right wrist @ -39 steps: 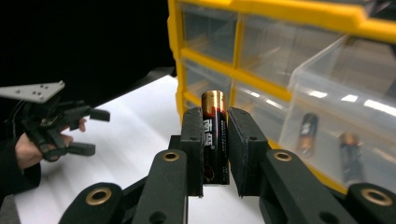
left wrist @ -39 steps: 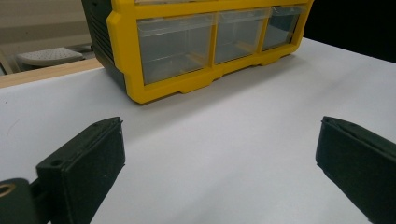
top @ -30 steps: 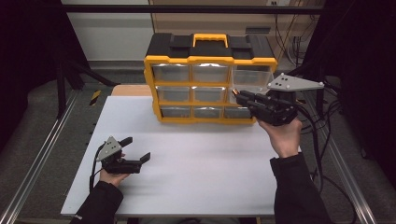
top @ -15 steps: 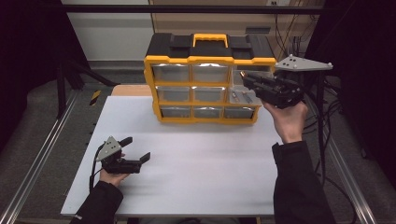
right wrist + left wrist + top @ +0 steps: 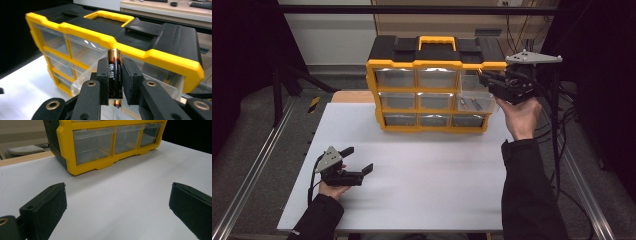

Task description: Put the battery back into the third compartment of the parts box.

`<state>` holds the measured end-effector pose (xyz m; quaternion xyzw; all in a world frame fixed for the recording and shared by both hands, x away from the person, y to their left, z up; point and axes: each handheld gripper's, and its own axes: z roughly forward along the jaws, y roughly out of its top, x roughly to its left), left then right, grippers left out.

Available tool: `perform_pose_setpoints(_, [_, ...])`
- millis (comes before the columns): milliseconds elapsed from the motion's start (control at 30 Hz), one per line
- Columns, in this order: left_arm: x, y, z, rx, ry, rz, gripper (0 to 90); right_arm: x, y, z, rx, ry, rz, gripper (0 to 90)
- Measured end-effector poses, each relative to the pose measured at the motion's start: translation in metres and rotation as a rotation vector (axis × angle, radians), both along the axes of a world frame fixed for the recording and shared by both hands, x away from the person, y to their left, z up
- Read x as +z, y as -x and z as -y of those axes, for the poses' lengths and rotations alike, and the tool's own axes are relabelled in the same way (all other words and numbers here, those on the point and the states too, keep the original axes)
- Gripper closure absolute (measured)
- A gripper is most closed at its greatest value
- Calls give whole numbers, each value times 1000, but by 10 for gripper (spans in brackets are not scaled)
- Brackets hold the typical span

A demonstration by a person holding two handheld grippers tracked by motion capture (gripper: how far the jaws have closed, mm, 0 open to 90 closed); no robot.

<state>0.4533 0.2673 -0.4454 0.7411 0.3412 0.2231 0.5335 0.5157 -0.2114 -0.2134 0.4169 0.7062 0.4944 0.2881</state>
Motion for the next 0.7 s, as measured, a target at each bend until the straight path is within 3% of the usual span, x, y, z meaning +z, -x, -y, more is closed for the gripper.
perform_pose_setpoints(367, [0,0,0,1,4,-2,9,-16,-14,12,-64,15,-39,770])
perform_pose_setpoints(700, [-1,0,0,0,-2,-2,10,-26,-18,16,-77,38,-74,770])
